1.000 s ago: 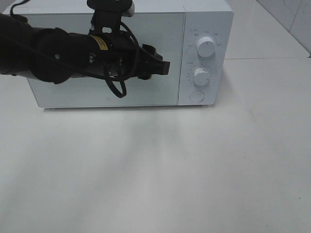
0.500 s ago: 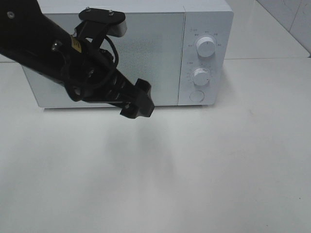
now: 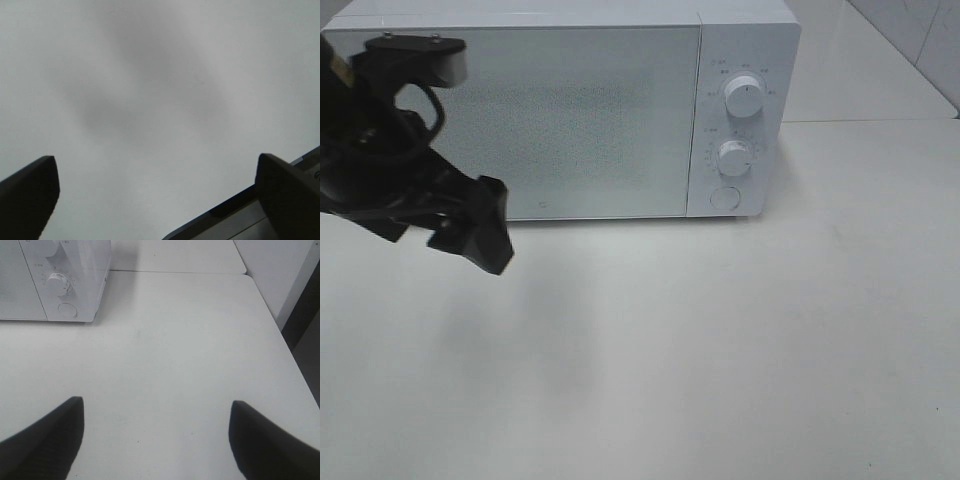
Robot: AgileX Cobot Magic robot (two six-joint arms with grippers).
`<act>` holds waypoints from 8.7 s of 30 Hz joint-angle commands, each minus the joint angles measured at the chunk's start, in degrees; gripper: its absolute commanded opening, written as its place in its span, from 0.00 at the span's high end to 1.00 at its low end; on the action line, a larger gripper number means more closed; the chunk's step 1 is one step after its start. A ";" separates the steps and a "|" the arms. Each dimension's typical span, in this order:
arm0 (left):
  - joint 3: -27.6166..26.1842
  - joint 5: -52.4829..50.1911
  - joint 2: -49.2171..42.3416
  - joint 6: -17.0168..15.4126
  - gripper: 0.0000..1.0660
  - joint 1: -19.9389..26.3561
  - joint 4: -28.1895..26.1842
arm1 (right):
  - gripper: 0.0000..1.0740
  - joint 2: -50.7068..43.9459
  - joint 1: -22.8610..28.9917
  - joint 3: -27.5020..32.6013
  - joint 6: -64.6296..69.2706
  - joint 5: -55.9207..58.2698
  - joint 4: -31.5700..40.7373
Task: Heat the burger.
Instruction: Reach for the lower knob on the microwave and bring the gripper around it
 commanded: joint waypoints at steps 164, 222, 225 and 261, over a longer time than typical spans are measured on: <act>31.57 9.80 -88.18 -1.20 0.04 29.68 2.69 | 0.30 76.32 7.33 11.80 -18.45 -110.70 21.72; 31.57 9.80 -88.18 -1.20 0.04 29.68 2.69 | 0.30 110.12 39.59 -9.80 -25.15 -126.74 50.36; 31.57 9.80 -88.18 -1.20 0.04 29.68 2.69 | 0.30 111.90 38.33 -12.20 -25.15 -125.54 49.33; 31.57 9.80 -87.78 -1.20 0.04 29.68 2.69 | 0.30 120.84 35.70 -19.65 -22.35 -123.24 47.90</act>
